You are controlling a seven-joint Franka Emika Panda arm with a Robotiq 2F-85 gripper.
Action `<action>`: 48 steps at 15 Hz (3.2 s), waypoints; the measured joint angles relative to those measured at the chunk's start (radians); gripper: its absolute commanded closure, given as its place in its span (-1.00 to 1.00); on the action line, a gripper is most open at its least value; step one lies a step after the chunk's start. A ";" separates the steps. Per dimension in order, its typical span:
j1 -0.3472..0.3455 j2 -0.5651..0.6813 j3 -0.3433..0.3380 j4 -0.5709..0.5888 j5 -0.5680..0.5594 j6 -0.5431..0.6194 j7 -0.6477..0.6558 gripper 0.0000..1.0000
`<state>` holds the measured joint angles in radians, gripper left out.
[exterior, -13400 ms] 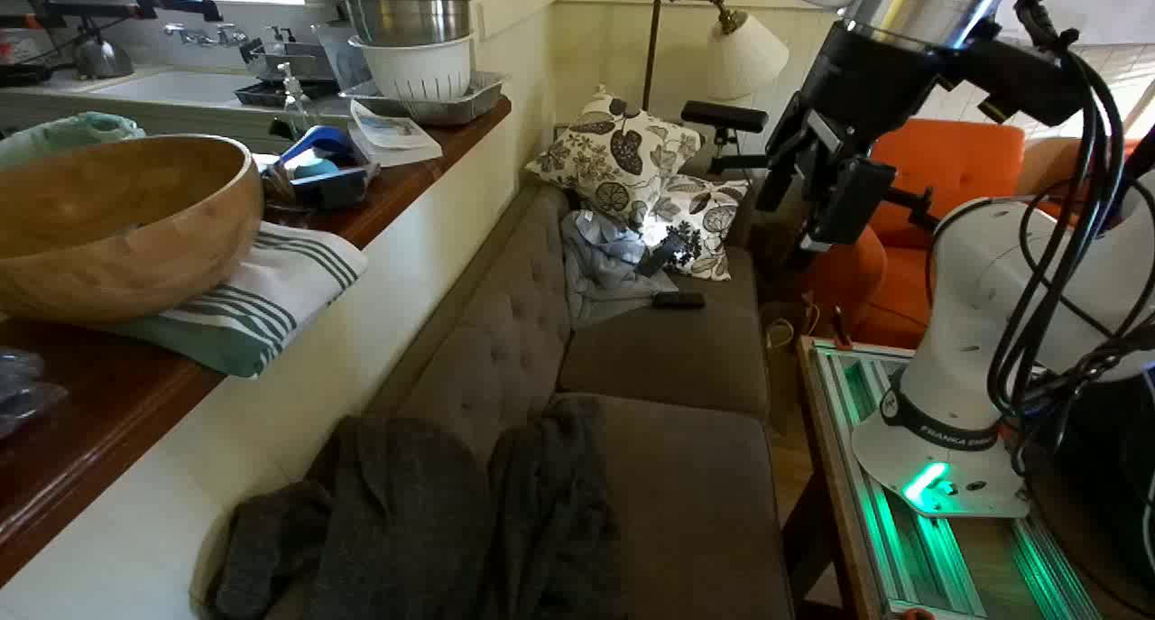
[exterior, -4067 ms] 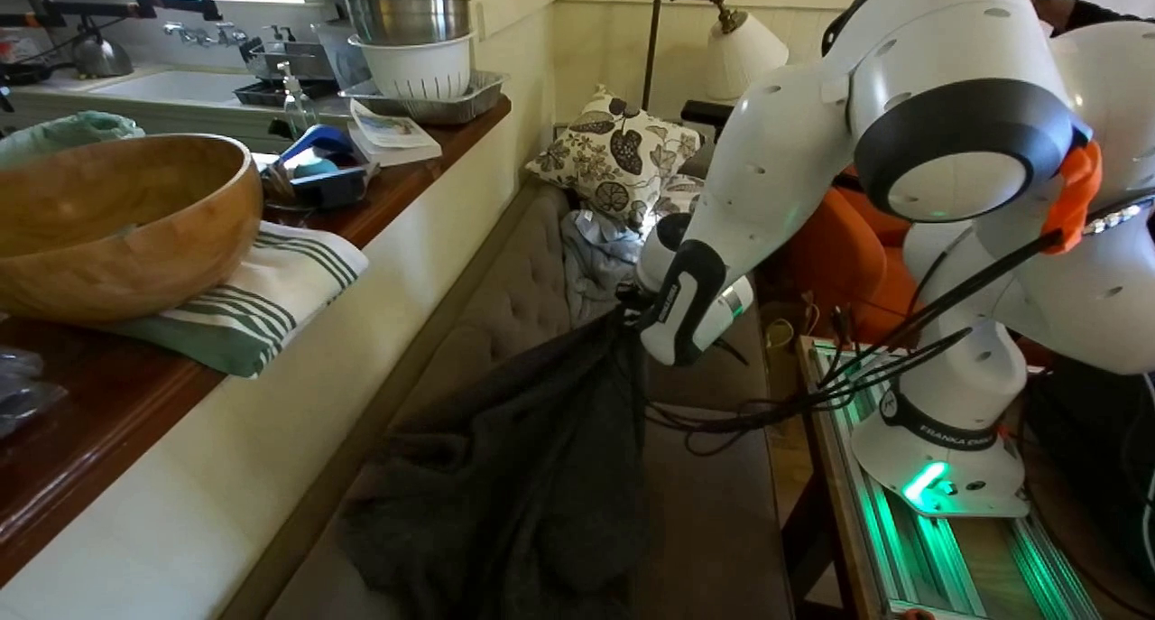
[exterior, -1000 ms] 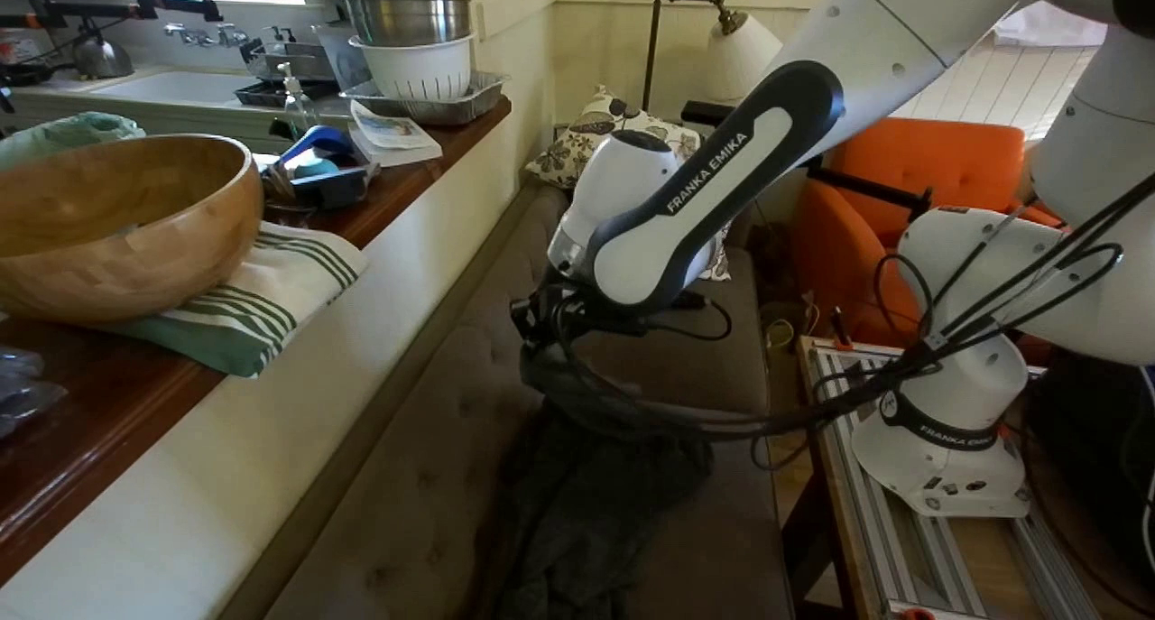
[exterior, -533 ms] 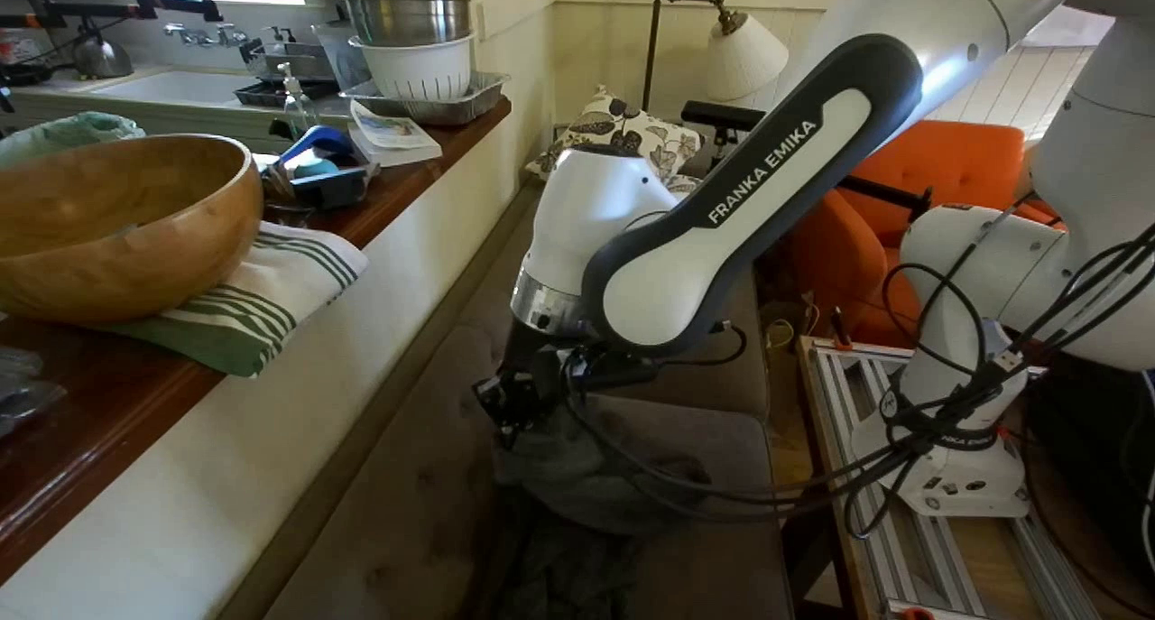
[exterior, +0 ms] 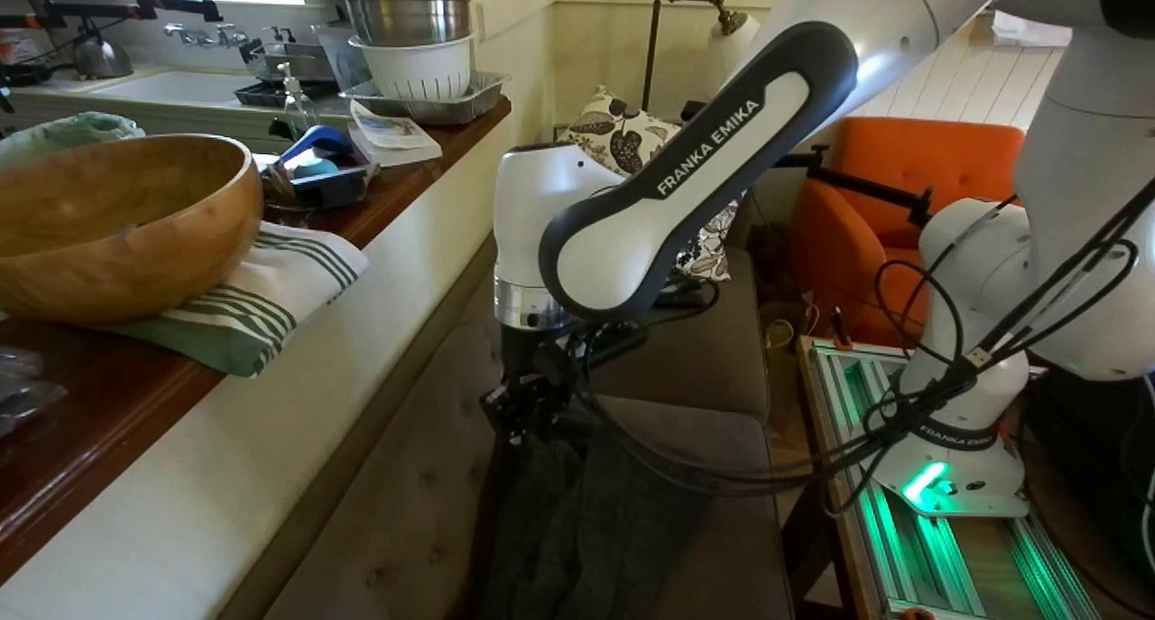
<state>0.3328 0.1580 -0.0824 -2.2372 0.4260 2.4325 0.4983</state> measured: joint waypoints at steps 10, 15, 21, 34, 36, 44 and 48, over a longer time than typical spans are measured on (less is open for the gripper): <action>-0.374 0.144 -0.040 -0.164 -0.113 0.243 -0.122 -1.00; -0.475 0.287 -0.123 -0.158 -0.234 0.422 -0.314 -1.00; -0.413 0.435 -0.210 -0.046 -0.317 0.498 -0.292 -1.00; -0.653 0.599 0.209 0.070 -0.304 0.653 -0.415 -1.00; -0.712 0.668 0.266 0.094 -0.300 0.670 -0.419 -1.00; -0.865 0.823 0.287 0.122 -0.300 0.749 -0.452 -1.00; -0.821 0.862 0.288 0.228 -0.301 0.740 -0.454 -1.00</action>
<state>-0.4883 1.0197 0.2057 -2.0097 0.1247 3.1728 0.0442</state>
